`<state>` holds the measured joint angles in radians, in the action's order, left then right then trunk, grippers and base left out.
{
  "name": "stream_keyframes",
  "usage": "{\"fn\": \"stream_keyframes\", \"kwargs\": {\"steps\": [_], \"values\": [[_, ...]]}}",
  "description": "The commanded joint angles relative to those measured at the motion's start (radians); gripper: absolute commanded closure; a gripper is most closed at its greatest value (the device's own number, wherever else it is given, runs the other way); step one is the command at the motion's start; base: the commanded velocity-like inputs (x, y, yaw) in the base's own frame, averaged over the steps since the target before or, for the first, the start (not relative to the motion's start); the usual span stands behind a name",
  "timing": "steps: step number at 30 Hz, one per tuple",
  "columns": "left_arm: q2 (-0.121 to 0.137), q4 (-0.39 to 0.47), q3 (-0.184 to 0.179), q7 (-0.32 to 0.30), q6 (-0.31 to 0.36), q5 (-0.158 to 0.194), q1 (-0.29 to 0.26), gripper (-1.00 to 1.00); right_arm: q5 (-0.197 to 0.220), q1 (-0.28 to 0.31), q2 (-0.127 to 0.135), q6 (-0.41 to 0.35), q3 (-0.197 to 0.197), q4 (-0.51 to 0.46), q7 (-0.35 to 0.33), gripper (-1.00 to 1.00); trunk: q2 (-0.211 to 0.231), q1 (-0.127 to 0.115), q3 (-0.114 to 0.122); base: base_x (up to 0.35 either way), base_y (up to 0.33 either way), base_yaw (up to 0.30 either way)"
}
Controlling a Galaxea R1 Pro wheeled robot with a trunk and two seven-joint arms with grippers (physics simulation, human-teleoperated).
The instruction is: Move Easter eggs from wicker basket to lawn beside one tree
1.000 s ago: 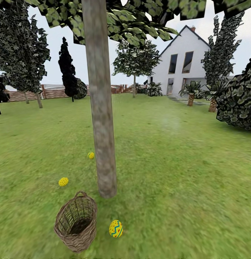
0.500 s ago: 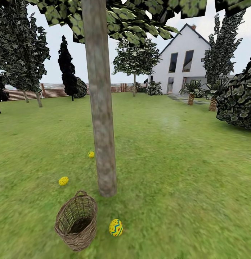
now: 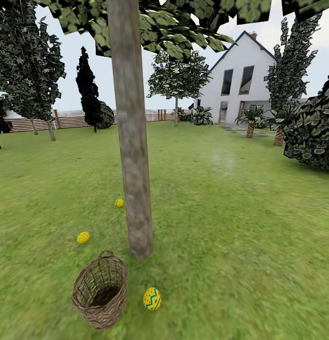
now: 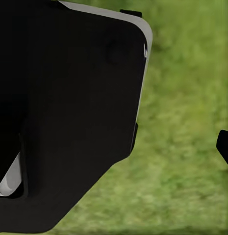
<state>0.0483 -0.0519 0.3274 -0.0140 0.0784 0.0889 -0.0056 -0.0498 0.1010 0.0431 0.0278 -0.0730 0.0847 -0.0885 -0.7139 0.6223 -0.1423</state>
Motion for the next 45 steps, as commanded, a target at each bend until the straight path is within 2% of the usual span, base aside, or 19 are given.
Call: {"fn": "stream_keyframes", "kwargs": {"steps": [1,45], "values": [[0.000,0.000,0.001,-0.001,0.003,0.009,-0.001,-1.00,-0.005,0.002,0.001,0.003,-0.007,0.003,-0.002,-1.00,-0.001,0.000,-0.001,0.000,0.000,0.000],[-0.003,0.000,-0.002,-0.008,0.008,0.007,-0.001,-1.00,-0.005,0.002,0.001,0.003,-0.008,0.003,-0.002,-1.00,-0.001,0.000,-0.001,-0.001,0.000,0.000]]}}
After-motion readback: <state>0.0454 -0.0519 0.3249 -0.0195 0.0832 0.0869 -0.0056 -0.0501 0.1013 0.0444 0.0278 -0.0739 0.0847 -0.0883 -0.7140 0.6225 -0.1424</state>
